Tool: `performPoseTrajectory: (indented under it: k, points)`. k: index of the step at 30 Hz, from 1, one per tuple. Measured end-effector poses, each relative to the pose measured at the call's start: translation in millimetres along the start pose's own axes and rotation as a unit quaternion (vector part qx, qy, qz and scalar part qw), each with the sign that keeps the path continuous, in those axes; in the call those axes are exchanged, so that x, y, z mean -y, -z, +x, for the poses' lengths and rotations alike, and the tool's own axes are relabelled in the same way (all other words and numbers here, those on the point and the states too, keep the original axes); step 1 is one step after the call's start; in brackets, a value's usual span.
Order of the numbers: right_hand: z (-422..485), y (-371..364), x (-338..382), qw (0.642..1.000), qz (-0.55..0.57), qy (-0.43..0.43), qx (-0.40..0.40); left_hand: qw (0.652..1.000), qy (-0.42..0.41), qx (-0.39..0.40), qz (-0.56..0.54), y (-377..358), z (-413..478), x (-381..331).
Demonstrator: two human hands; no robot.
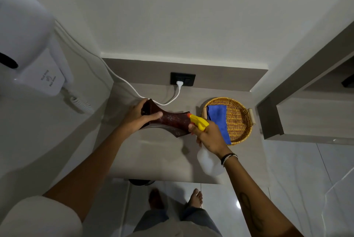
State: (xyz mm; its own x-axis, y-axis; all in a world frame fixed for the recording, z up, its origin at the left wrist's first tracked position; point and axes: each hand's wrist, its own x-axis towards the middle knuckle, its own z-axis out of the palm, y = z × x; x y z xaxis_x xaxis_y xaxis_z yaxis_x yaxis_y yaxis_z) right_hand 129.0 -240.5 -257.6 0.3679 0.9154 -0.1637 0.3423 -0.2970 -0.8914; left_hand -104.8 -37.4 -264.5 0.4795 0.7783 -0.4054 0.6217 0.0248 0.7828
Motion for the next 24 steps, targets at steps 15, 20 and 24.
performPoseTrajectory:
  k: [15, 20, 24]
  points:
    - [30.6, -27.2, 24.1, 0.987, 0.007, 0.089, 0.135, 0.978, -0.176, -0.013, 0.11, -0.4, -6.1, 9.4]
    - [31.0, -28.7, 23.6, 0.988, -0.023, 0.089, 0.127, 0.979, -0.156, -0.021, 0.131, -1.0, -10.0, 7.0]
    - [26.6, -23.5, 19.8, 0.992, -0.027, 0.082, 0.095, 0.977, -0.133, -0.009, 0.164, -0.1, -19.8, -2.2]
